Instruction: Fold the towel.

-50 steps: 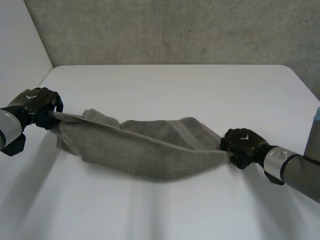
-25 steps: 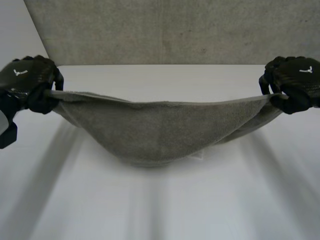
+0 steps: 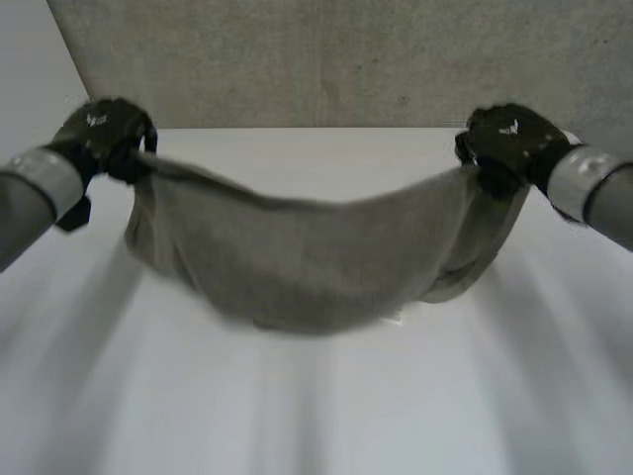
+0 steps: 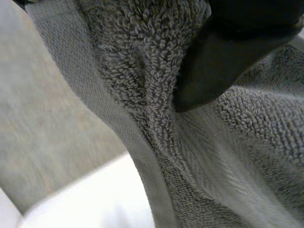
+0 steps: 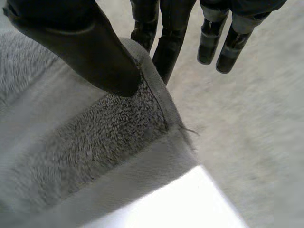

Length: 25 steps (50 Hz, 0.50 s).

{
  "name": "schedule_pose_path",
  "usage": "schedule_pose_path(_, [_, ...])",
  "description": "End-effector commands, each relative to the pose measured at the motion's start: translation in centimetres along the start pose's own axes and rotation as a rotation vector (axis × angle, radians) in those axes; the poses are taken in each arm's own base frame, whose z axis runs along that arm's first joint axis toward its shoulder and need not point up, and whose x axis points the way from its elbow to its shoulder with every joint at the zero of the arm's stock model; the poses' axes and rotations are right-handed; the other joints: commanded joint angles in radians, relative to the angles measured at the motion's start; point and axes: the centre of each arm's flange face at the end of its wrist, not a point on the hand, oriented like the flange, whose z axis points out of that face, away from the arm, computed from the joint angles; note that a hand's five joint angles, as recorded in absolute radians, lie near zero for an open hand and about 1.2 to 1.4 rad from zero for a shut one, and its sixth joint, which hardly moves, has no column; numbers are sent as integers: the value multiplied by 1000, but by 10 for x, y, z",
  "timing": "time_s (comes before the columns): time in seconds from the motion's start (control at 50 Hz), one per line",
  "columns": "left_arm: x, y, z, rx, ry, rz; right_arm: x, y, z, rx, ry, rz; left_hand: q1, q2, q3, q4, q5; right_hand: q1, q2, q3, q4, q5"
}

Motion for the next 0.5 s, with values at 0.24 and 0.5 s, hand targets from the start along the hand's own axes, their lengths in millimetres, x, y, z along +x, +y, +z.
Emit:
schedule_pose_path(0.24, [5,-120,1,508,8,52,73,-99,-18,426,285,95,129,80,-48,-54,98,78,91,-47,-76,65])
schedule_pose_path(0.5, [18,16,-17,107,38,-68,0,17,-25,78,57,256,129,80,-48,-54,98,78,91,-47,-76,65])
